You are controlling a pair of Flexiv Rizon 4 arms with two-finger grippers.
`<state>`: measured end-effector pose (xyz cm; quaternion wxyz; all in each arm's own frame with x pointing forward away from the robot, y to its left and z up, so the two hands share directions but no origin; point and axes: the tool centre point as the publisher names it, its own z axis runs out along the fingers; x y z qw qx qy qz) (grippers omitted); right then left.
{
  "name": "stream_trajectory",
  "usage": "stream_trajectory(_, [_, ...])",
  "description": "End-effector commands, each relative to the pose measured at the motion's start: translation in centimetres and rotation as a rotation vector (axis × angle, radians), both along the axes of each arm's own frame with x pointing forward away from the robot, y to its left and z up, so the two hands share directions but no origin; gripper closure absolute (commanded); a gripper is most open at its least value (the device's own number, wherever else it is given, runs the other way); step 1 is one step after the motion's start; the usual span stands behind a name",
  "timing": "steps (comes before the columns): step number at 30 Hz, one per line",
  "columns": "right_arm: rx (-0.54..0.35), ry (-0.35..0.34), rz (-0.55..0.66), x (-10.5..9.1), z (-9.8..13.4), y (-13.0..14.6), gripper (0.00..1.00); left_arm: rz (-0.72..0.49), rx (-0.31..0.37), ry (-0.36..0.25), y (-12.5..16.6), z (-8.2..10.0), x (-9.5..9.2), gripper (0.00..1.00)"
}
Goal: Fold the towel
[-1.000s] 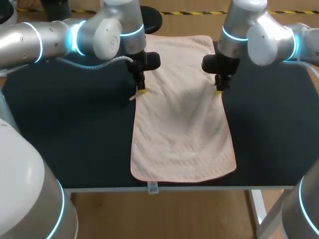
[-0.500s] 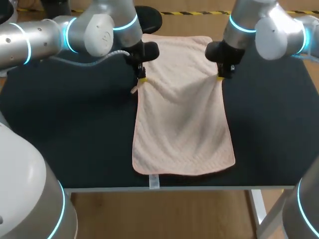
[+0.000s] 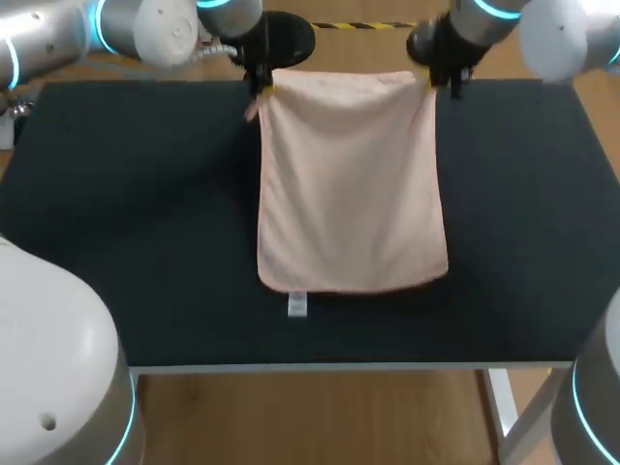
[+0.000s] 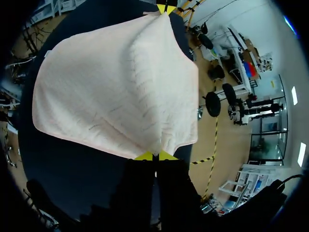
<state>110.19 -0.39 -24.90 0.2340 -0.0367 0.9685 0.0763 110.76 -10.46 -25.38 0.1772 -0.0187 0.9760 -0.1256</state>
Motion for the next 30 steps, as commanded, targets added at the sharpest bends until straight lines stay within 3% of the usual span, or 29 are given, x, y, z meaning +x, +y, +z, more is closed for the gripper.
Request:
stream_trajectory(1, [0.005,-0.067,-0.017,0.1,7.0,-0.5,1.00,0.024,0.000,-0.068,1.9,8.0,-0.4,1.00])
stream_trajectory(11, [0.029,-0.281,-0.001,4.6,16.6,-0.1,1.00,0.082,0.004,-0.306,3.4,18.0,4.0,1.00])
stream_trajectory(18, [0.053,-0.397,-0.001,6.1,21.6,0.4,1.00,0.088,-0.003,-0.403,3.3,22.5,5.3,1.00])
stream_trajectory(24, [0.060,-0.438,0.002,5.6,22.7,0.9,1.00,0.089,0.004,-0.445,3.7,24.1,5.1,1.00])
stream_trajectory(30, [0.044,-0.371,0.006,2.8,20.4,0.4,1.00,0.062,0.023,-0.379,3.8,22.2,2.7,1.00])
